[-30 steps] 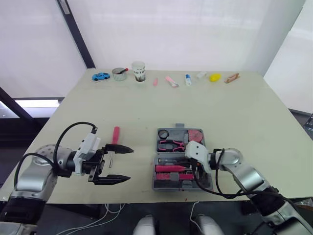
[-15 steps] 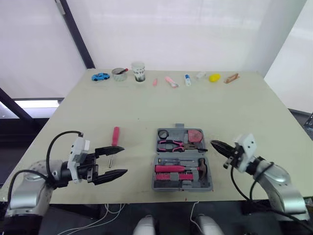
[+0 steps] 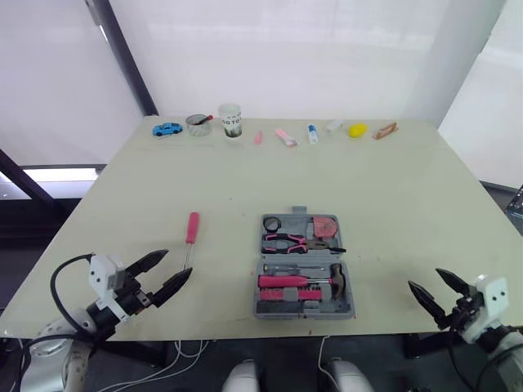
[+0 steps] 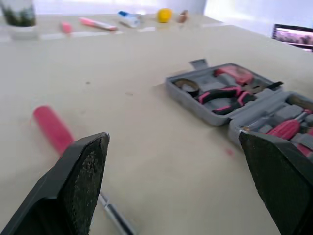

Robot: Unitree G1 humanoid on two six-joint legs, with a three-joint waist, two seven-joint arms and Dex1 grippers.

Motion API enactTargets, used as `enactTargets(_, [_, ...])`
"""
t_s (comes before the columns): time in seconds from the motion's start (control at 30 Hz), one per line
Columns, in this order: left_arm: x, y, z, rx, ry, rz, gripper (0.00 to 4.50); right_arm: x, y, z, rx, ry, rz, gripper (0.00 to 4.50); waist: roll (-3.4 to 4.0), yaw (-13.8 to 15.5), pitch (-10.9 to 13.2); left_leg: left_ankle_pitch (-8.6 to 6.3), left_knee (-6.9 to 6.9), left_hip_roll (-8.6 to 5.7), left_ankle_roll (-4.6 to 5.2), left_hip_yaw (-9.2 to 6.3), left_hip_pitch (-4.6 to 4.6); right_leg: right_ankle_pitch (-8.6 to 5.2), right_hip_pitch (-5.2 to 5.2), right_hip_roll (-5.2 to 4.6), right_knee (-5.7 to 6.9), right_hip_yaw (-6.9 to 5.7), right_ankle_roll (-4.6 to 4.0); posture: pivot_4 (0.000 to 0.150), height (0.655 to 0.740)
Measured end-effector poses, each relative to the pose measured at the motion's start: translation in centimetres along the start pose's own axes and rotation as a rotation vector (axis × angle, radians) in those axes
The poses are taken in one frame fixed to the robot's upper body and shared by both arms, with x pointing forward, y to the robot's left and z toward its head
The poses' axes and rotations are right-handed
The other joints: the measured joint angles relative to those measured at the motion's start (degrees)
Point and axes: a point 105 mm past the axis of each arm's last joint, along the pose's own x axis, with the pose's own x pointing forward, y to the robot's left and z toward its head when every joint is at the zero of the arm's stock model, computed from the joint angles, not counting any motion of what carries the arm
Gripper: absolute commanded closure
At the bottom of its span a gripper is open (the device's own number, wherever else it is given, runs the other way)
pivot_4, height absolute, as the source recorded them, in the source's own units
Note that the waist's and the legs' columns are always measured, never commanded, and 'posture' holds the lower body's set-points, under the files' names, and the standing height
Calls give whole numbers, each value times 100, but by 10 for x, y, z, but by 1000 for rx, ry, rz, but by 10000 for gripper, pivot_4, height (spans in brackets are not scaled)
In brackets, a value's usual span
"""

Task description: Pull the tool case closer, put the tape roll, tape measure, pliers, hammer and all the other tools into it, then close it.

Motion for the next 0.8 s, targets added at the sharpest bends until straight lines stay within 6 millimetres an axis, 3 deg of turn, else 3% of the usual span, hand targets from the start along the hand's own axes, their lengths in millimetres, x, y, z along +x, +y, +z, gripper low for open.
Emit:
enactTargets(0.2, [-22, 4, -19, -51, 34, 150, 0, -32, -11, -15, 39, 10, -150, 1081, 0, 3, -2, -1, 0, 1, -1, 3, 1, -2, -1, -6, -4, 0, 2, 1500, 7400])
enactTargets(0.4, [-28, 1, -25, -70, 41, 195, 0, -40, -15, -12, 36, -13, -189, 1081, -1, -3, -6, -1, 0, 4, -1, 3, 4, -4, -1, -8, -3, -2, 4, 1500, 7400])
enactTargets(0.53, [-24, 4, -21, -60, 24, 210, 0, -37, -14, -8, 29, -31, -168, 1081, 4, 1, -8, -1, 1, 3, -1, 4, 3, -2, -1, -8, -3, -2, 0, 1500, 7400])
enactTargets(0.7, [-9, 13, -10, -35, 10, 269, 0, -16, 7, 17, -5, -66, 5, 1081, 4, 0, -10, -1, 1, 3, 0, 4, 3, -1, -1, -6, -2, -2, -1, 1500, 7400])
enactTargets(0.8, [3, 19, -3, -32, 8, 316, 0, 2, 30, 38, -10, -83, 162, 1081, 3, 3, -11, -1, 1, 2, 0, 3, 3, 0, 0, -5, -2, -2, -1, 1500, 7400])
